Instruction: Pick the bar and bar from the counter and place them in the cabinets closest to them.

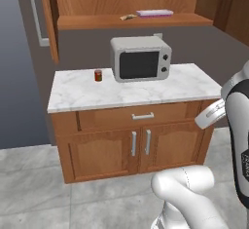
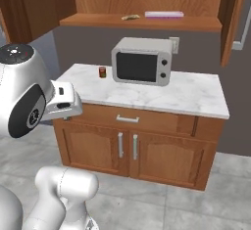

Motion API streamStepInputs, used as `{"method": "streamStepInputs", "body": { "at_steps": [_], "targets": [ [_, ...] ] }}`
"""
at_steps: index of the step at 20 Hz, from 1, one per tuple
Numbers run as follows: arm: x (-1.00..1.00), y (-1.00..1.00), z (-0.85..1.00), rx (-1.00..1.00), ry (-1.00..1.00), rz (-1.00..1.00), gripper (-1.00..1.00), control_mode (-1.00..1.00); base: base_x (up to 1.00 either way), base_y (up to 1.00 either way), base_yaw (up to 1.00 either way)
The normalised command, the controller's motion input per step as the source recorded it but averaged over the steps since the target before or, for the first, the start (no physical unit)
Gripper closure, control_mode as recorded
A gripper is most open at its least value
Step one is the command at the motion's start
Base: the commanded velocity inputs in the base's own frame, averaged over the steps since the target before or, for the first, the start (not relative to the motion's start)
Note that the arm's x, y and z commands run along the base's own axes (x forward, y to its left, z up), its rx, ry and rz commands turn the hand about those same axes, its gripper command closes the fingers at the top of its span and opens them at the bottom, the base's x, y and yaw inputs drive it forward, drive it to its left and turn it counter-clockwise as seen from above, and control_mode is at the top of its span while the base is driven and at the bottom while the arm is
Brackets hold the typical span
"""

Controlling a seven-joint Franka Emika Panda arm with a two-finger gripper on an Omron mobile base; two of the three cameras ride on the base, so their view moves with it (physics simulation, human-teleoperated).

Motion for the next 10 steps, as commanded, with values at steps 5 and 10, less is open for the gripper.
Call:
{"method": "streamStepInputs", "body": {
  "at_steps": [5, 10],
  "targets": [
    [0.00, 0.00, 0.00, 0.00, 0.00, 0.00, -1.00, 1.00, -0.14, -0.01, 0.09],
    [0.00, 0.00, 0.00, 0.00, 0.00, 0.00, -1.00, 1.00, -0.15, -0.01, 0.08]
  ]
}}
